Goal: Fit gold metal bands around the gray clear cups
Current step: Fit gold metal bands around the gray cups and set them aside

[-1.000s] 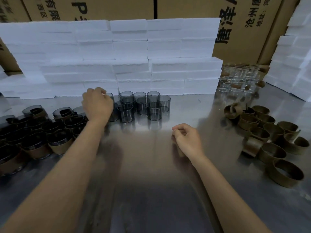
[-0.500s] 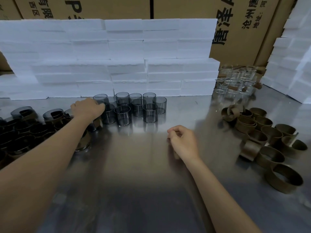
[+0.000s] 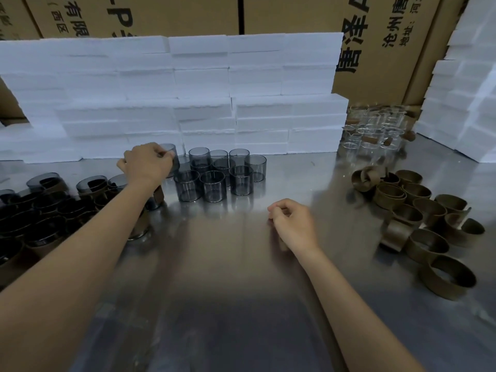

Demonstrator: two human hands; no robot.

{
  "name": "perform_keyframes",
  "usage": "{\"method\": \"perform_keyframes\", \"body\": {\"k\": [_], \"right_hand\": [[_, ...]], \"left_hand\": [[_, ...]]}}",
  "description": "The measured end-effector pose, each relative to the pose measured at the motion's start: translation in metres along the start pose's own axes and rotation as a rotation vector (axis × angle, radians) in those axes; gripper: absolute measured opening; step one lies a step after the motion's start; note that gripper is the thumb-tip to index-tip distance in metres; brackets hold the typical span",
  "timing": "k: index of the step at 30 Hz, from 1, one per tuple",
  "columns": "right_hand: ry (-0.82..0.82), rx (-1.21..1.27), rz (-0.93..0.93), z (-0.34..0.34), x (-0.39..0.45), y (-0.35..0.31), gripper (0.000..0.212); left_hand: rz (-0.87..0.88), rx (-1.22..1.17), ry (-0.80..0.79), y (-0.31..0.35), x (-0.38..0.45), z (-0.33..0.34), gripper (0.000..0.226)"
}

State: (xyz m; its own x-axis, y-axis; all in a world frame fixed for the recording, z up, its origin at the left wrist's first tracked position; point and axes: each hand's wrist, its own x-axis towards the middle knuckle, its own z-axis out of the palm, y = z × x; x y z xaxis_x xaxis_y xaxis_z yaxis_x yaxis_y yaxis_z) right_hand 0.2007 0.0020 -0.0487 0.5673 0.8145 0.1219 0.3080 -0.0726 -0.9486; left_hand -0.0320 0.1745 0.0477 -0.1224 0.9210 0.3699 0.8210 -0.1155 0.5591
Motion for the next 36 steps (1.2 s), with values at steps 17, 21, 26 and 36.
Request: {"method": "perform_keyframes", "body": {"k": [17, 21, 26, 36], "right_hand": [[-0.442, 0.615, 0.205, -0.017, -0.029, -0.044, 0.085], [-0.418, 0.480, 0.180, -0.016, -0.031, -0.043, 0.073], [-0.522, 0.440, 0.169, -0.013, -0.032, -0.045, 0.087], [-0.309, 0.439, 0.102, -0.012, -0.029, -0.040, 0.074]], "left_hand": [[-0.255, -1.255, -0.566, 0.068, -0.172, 0.018, 0.074], [-0.238, -1.278, -0.609, 0.058, -0.175, 0.025, 0.060], [-0.222, -1.248, -0.694, 0.050, -0.175, 0.025, 0.072], [-0.138, -1.149, -0.722, 0.052, -0.174, 0.028, 0.047]]}}
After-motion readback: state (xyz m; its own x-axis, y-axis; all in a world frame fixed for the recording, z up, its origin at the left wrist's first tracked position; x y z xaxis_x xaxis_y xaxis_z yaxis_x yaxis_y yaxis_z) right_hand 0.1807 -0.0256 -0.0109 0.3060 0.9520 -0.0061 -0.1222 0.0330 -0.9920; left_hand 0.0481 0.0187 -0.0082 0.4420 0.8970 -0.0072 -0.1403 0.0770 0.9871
